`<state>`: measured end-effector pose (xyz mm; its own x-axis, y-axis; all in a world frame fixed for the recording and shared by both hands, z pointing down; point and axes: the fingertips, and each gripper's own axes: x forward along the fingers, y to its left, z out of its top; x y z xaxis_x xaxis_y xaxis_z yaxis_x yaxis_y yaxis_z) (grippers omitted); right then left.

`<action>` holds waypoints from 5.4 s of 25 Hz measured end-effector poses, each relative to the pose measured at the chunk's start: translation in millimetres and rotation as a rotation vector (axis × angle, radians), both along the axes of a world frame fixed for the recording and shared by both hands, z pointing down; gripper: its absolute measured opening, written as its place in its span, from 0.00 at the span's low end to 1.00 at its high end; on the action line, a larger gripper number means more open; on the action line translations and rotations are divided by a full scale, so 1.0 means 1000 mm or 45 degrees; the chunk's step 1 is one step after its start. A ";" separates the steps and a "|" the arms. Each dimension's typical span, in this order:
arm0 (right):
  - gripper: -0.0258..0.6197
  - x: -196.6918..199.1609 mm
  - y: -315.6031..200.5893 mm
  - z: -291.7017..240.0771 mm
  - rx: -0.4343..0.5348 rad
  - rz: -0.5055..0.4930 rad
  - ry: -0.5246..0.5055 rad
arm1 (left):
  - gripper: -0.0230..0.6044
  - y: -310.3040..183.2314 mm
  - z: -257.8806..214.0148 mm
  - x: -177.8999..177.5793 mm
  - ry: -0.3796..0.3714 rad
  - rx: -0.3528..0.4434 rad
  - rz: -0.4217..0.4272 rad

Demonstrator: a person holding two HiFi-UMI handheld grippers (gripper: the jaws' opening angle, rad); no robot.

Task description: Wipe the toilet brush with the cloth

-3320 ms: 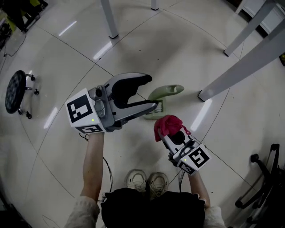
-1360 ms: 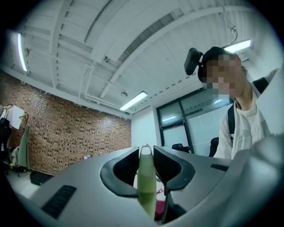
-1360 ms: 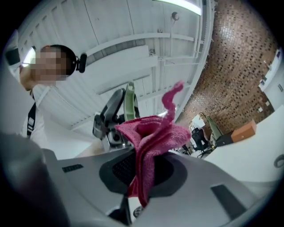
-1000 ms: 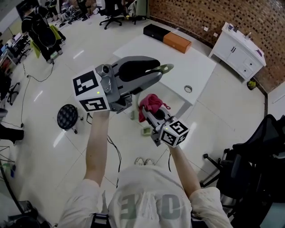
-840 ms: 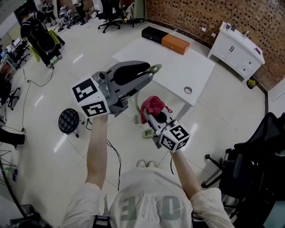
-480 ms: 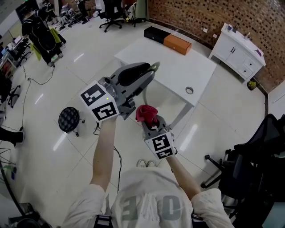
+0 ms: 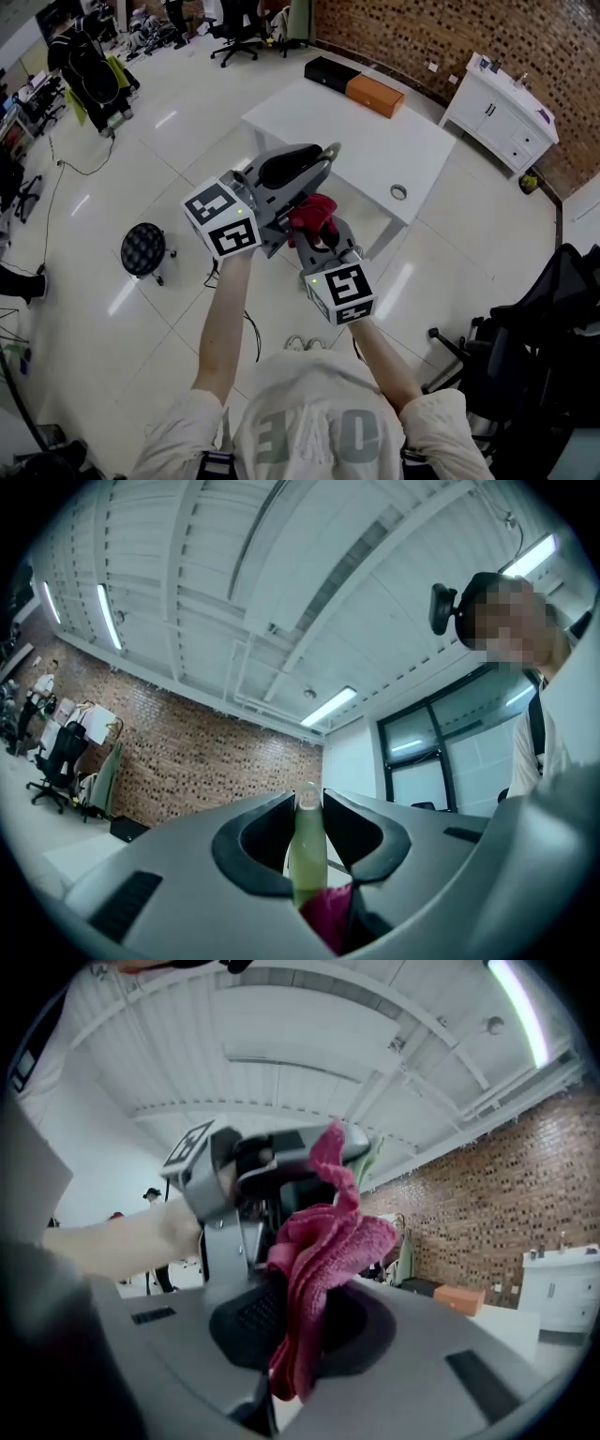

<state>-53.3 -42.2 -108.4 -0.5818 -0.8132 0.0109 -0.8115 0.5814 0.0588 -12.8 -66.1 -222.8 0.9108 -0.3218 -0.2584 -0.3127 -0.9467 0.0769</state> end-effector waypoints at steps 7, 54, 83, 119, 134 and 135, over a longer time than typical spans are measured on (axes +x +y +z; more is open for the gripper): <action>0.09 0.001 -0.008 -0.028 0.011 -0.023 -0.107 | 0.20 -0.006 0.011 0.000 -0.027 0.010 0.000; 0.09 0.219 -0.145 0.829 -0.495 0.405 -0.066 | 0.19 -0.109 0.768 0.037 0.050 -0.035 0.369; 0.09 0.178 -0.168 0.801 -0.404 0.506 -0.291 | 0.04 -0.173 0.880 -0.122 0.072 -0.456 -1.171; 0.09 0.128 0.261 0.104 -0.101 0.437 -0.159 | 0.04 0.256 0.167 -0.139 0.329 -0.166 -0.991; 0.09 0.101 0.479 0.072 -0.148 0.431 -0.296 | 0.04 0.471 0.145 -0.134 0.174 -0.173 -0.896; 0.09 0.096 0.484 0.069 -0.144 0.424 -0.310 | 0.04 0.475 0.145 -0.136 0.169 -0.172 -0.892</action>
